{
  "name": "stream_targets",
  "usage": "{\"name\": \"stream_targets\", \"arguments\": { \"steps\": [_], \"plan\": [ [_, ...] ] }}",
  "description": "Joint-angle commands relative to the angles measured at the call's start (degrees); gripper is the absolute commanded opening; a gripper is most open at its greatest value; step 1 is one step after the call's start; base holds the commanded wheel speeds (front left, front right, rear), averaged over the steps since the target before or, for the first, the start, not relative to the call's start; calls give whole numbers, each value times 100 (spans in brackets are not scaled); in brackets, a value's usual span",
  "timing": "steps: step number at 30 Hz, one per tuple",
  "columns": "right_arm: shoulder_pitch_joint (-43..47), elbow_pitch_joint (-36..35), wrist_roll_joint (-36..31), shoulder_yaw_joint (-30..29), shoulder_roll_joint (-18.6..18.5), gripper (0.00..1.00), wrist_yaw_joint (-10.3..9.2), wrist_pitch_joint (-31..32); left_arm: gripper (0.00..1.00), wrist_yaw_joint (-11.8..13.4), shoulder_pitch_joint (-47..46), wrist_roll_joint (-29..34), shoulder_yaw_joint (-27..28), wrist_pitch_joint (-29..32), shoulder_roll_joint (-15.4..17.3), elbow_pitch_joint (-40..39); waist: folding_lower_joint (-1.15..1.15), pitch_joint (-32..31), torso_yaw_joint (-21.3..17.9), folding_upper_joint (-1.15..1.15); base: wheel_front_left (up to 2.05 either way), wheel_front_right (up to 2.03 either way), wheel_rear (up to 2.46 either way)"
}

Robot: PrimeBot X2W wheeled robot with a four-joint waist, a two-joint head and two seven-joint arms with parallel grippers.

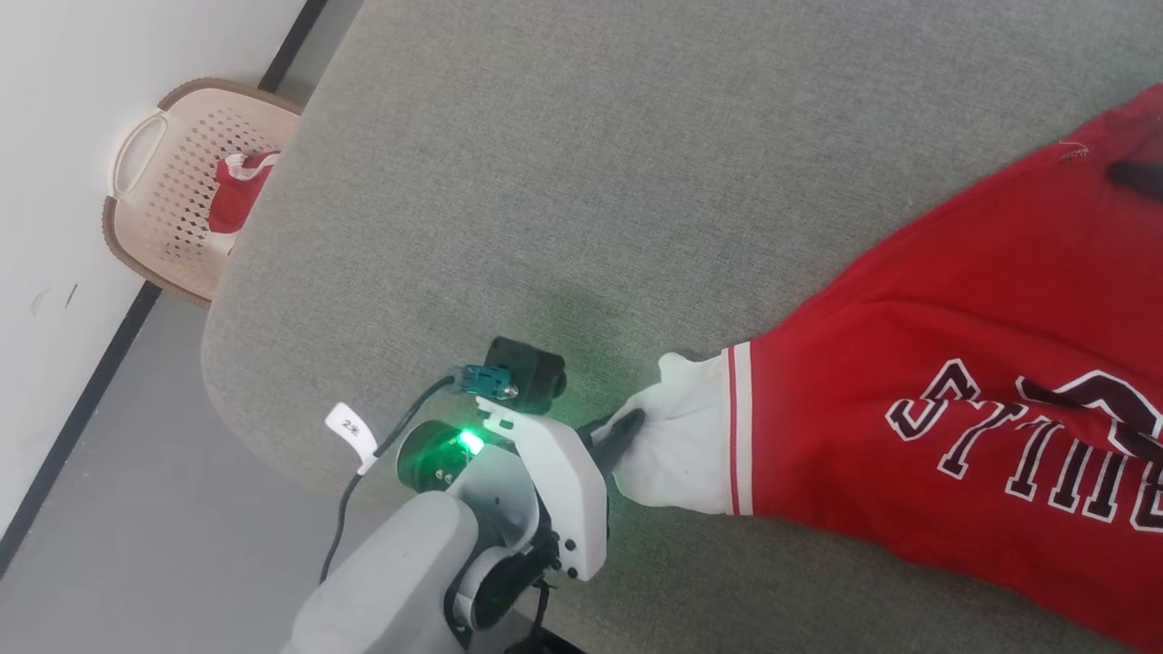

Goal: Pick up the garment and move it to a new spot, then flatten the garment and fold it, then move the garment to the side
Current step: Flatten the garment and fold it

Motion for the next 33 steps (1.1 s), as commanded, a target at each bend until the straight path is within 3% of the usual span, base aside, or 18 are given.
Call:
{"name": "stream_targets", "arguments": {
  "steps": [1, 10, 20, 33],
  "plan": [
    [949, 621, 12, 446, 236, 0, -13, 330, 0, 10, -77, -63, 38, -10, 30, 133, 0, 14, -23, -1, 0, 0, 0],
    [222, 64, 180, 624, 170, 0, -9, -414, 0, 120, -413, -97, 337, -8, 290, 184, 0, -109, -402, -1, 0, 0, 0],
    [-407, -830, 602, 861, 126, 0, -9, -1195, 0, 327, -1190, 106, 760, 401, 1100, -94, 0, -510, -1276, -1, 0, 0, 0],
    [-453, -1606, 1108, 620, -60, 0, -11, -1770, 0, 248, -2684, 313, 1102, 1262, 2008, -171, 0, -993, -2457, -1, 0, 0, 0]
  ]
}}
